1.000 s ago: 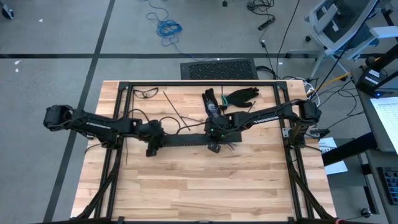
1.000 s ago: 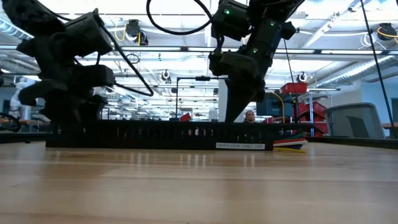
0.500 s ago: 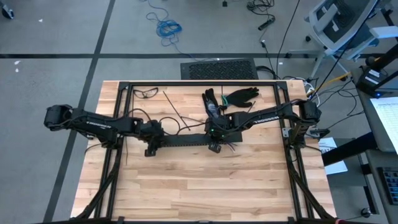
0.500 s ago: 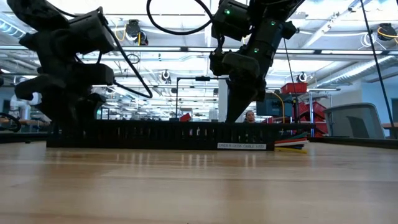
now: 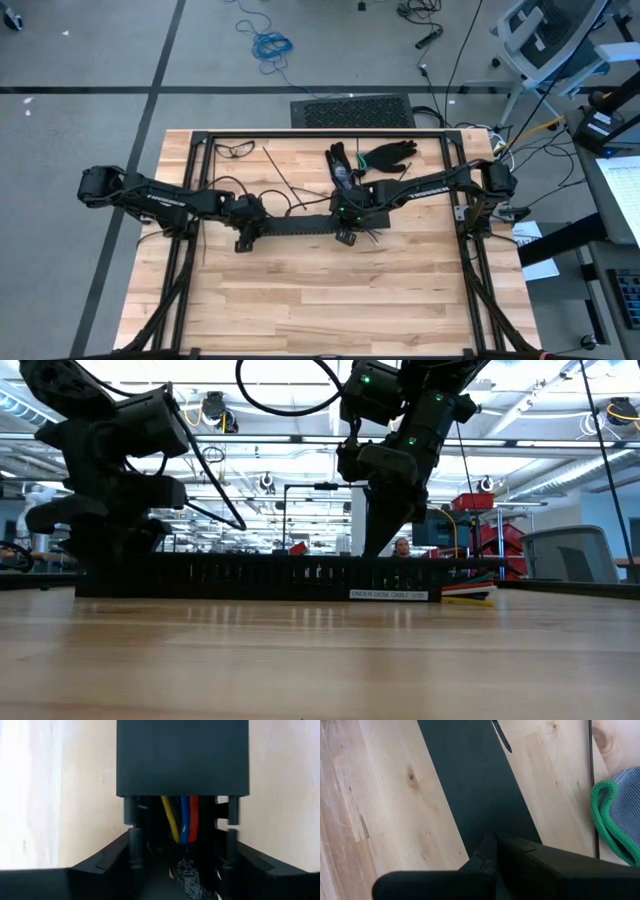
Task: Ziptie cables
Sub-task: Close the black cable duct
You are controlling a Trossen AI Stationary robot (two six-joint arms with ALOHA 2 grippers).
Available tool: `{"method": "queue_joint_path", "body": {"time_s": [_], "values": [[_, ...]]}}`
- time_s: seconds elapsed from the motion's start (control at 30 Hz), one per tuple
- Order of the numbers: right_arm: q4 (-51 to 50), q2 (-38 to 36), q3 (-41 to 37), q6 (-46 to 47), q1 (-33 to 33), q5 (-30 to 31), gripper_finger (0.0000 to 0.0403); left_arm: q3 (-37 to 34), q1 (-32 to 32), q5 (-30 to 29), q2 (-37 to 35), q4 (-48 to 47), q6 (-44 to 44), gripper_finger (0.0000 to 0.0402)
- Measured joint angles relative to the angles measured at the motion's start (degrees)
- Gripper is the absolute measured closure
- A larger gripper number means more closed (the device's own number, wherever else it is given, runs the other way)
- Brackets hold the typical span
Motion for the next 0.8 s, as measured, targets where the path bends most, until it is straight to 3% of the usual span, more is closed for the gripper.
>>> {"method": "queue_joint_path", "body": {"time_s": [0.07,0.33,0.6,0.8], "values": [[-0.2,-0.1,-0.1,0.0,0.0,0.0,0.0403,0.0,0.0,-0.4,0.0,0.2,0.1,0.018],[0.3,-0.3,-0.2,-0.2,0.0,-0.1,0.0403,0.0,0.0,-0.8,0.1,1.1,0.2,0.0179],[1.3,-0.3,-0.2,-1.7,0.0,-0.5,0.0403,0.0,0.1,-1.7,0.2,2.0,0.2,0.0077],[1.3,-0.3,-0.2,-1.6,0.0,-0.5,0.0403,0.0,0.1,-1.7,0.2,2.1,0.1,0.0063]]}}
